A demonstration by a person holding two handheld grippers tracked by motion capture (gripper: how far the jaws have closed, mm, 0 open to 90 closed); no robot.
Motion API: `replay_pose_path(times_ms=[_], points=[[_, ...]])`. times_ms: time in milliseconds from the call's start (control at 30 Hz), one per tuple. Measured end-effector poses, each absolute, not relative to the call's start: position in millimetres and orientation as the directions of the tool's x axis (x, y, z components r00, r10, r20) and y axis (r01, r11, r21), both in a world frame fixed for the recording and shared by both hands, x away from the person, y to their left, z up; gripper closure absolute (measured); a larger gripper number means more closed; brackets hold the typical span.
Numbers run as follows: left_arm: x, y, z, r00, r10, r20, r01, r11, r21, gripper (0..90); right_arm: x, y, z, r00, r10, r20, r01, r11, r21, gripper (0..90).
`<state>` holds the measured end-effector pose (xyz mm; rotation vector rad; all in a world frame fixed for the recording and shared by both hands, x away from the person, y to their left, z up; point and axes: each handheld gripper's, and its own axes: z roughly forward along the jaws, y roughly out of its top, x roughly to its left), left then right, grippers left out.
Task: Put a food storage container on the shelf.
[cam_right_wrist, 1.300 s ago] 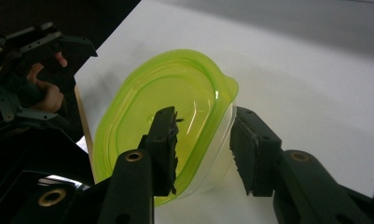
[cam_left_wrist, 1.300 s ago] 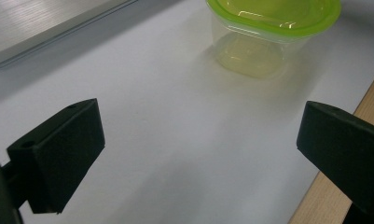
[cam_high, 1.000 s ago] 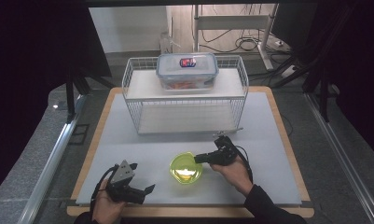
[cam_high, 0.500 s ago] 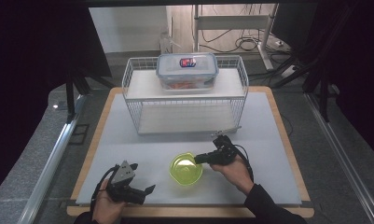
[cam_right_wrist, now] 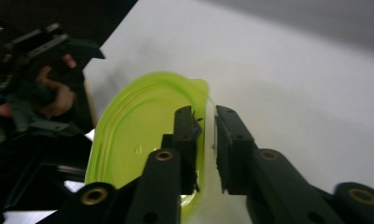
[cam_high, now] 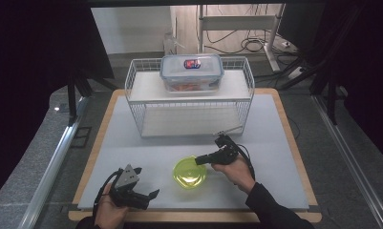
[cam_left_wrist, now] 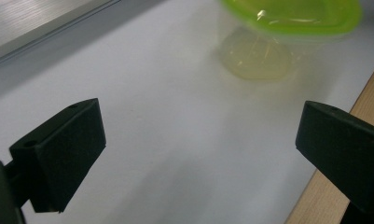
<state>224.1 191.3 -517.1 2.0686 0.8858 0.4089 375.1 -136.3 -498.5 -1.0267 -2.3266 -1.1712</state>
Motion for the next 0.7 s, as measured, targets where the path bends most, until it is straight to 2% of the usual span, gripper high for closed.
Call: replay_pose_path(times_ms=[100, 300, 700], points=[[224, 191, -517, 0.698, 0.715, -0.021, 0.444, -0.41, 0.797, 1.8, 373, -137, -496, -0.683, 0.458, 0.569, 0.73, 0.4, 0.555, 81.0], [224, 191, -517, 0.699, 0.715, -0.018, 0.443, -0.414, 0.795, 1.8, 371, -142, -493, -0.657, 0.423, 0.624, 0.753, 0.35, 0.556, 82.6], [224, 191, -517, 0.698, 0.716, -0.02, 0.443, -0.41, 0.798, 1.9, 373, -157, -480, -0.651, 0.424, 0.63, 0.756, 0.289, 0.587, 84.4]])
